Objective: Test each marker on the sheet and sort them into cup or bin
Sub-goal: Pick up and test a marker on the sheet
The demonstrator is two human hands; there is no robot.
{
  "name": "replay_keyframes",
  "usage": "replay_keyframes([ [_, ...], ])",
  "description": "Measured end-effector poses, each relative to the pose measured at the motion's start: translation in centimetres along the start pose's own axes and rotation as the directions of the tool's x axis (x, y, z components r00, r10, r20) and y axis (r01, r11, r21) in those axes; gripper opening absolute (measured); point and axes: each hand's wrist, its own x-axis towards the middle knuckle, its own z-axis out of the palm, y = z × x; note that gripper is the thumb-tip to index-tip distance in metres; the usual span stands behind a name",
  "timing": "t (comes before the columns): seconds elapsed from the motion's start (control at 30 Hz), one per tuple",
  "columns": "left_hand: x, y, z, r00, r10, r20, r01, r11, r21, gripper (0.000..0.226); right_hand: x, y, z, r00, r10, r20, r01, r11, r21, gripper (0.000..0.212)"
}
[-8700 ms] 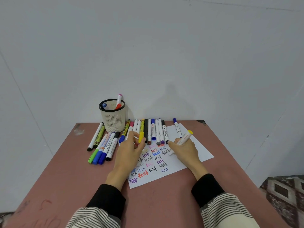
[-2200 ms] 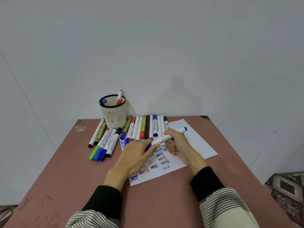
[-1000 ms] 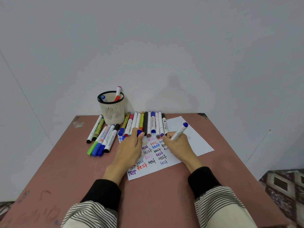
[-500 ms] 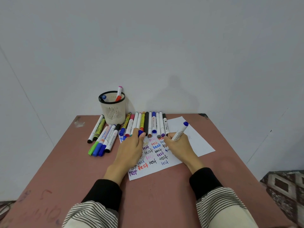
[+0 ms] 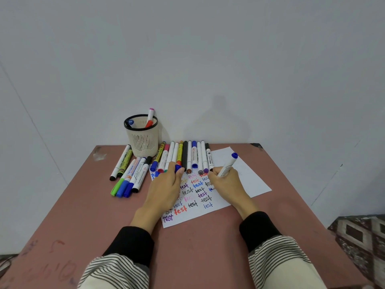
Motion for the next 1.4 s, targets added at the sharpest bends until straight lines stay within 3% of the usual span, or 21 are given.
replay_keyframes([
  [0.23,-0.03,-0.04,-0.04,1.000,0.001,0.001,-0.001,1.000,-0.003,0.032,-0.11,-0.27,-0.21,0.998,0.003,-0.067,-0.002,1.000,0.018,0.047],
  [0.6,0.07,0.14,-0.12,1.000,-0.008,0.003,0.008,1.000,0.025,0.027,-0.03,-0.08,-0.47,0.999,-0.028,-0.023,0.028,1.000,-0.004,0.052],
  [1.4,-0.05,0.25,-0.15,1.000,-0.021,0.013,0.021,0.999,0.038,0.036,0.45,0.23,-0.67,0.994,0.063,-0.087,-0.067,0.997,-0.046,0.044],
])
